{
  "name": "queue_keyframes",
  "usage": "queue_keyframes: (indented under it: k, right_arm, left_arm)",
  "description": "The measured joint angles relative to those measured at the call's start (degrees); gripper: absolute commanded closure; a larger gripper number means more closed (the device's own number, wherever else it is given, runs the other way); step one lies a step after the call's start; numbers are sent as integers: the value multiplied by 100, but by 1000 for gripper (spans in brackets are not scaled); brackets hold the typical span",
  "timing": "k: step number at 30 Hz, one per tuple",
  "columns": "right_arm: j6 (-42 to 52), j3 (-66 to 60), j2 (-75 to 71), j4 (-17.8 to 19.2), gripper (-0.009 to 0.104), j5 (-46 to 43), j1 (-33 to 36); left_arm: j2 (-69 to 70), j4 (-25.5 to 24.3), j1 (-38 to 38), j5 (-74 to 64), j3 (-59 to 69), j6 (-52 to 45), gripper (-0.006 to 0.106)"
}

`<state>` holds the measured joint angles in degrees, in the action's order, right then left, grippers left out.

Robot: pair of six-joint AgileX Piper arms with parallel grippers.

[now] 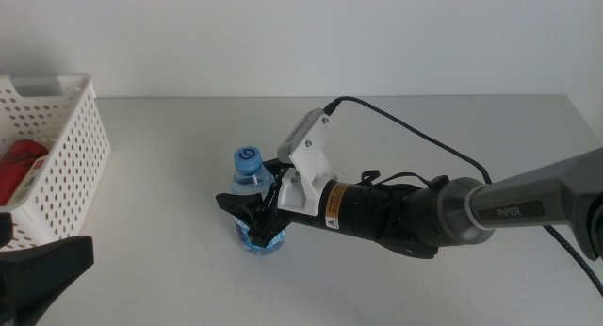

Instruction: Use arms to grab the bottles and put them into the dustbin to the left of the table.

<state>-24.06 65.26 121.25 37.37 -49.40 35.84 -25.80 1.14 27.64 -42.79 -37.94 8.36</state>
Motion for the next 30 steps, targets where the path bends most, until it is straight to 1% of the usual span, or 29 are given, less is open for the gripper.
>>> queue_keyframes:
  k: [2, 6, 8, 10, 12, 16, 21, 30]
  right_arm:
    - [0, 0, 0, 26, 63, 0, 0]
    - [-24, 6, 0, 109, 36, 0, 0]
    - [-51, 6, -7, 182, 26, -14, 0]
    - [-66, 6, -86, 327, 20, 55, 6]
    - [-97, 6, -265, 474, 18, 265, 17]
    - [-374, 6, -782, 826, 21, 759, 28]
    - [-1295, 6, -1503, 1677, 25, 1222, 28]
    - [-2716, 0, -3122, 3096, 25, 1939, 28]
  left_arm:
    - [0, 0, 0, 0, 0, 0, 7]
    - [0, 0, 0, 0, 0, 0, 7]
    - [0, 0, 0, 0, 0, 0, 7]
    - [0, 0, 0, 0, 0, 0, 7]
    - [0, 0, 0, 0, 0, 0, 7]
    - [0, 0, 0, 0, 0, 0, 7]
    - [0, 0, 0, 0, 0, 0, 7]
    - [0, 0, 0, 0, 0, 0, 7]
